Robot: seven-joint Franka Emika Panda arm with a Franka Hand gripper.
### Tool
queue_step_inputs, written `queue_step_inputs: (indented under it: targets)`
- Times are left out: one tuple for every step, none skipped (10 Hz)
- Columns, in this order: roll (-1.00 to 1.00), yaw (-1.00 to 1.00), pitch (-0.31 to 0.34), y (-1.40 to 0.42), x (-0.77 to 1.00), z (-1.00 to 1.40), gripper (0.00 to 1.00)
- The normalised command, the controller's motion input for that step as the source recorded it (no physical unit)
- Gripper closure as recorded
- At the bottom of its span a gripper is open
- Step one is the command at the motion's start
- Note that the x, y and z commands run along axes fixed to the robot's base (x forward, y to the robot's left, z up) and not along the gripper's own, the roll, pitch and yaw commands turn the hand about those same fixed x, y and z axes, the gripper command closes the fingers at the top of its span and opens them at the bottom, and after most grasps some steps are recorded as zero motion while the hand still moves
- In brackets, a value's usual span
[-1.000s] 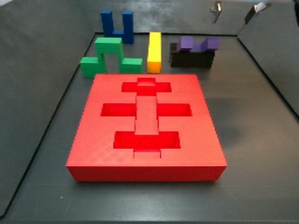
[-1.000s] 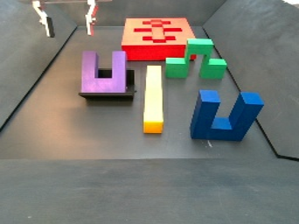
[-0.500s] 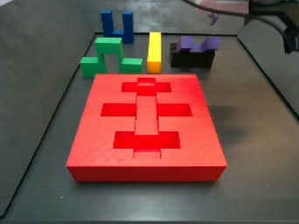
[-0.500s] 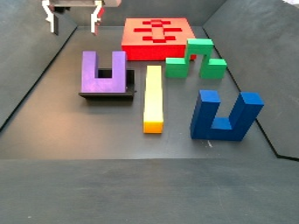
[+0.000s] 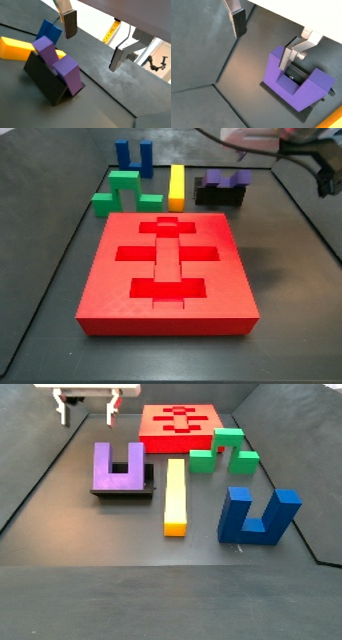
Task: Pick up the purple object. Move up. Place the purple object on the fixture. Regrasp the purple object. Move to above the board. Insert the purple object.
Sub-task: Regrasp the purple object.
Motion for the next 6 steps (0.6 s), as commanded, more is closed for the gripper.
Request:
queue_step_inputs:
  targets:
    - [0.13,0.15,0.146,0.00,0.00,-0.44,0.00]
    - [0.00,0.15,0.023,0.01,0.00,-0.41,0.00]
    - [0.00,0.14,0.000,0.04,0.00,-0.35,0.00]
    - [0.00,0.15,0.000,0.02,0.00,-0.31,0.00]
    - [0.00,0.15,0.000,0.01,0.00,-0.30,0.00]
    - [-0.02,0.14,0.034,0.02,0.00,-0.31,0.00]
